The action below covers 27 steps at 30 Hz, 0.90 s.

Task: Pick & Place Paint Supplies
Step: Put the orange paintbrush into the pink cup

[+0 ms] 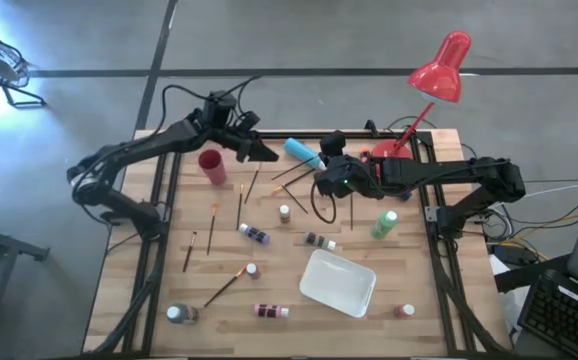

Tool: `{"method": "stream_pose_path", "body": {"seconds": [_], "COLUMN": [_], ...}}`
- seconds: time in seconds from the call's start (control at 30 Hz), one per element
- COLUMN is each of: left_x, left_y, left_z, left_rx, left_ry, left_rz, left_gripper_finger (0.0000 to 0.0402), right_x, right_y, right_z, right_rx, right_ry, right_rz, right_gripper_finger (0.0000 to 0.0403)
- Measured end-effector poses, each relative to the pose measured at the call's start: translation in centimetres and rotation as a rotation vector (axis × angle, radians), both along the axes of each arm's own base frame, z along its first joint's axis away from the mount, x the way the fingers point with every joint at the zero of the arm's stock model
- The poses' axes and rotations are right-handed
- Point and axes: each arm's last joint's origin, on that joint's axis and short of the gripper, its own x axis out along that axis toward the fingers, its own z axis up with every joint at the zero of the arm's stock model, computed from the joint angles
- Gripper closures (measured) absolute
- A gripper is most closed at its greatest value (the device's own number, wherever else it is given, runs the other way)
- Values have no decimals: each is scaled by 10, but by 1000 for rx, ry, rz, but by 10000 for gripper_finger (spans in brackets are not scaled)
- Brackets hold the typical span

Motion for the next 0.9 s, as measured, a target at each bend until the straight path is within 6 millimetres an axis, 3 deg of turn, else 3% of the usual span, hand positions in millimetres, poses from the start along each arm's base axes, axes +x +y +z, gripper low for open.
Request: {"method": "stream_pose_path", "body": {"seconds": [0.43, 0.9], "left_x": [30, 49], "left_y": [22, 29], "left_z": [-4, 3], "left_rx": [-148, -238], "left_ry": [36, 20], "left_rz": [-67, -213], "left_gripper_finger": [273, 273], "right_x": [3, 9], "right_y": [10, 12], "right_z": [2, 6], "right_rx": [-19, -70], "right_ry": [-11, -20], "right_rz": [47, 103], "right_gripper_finger": [394, 394]}}
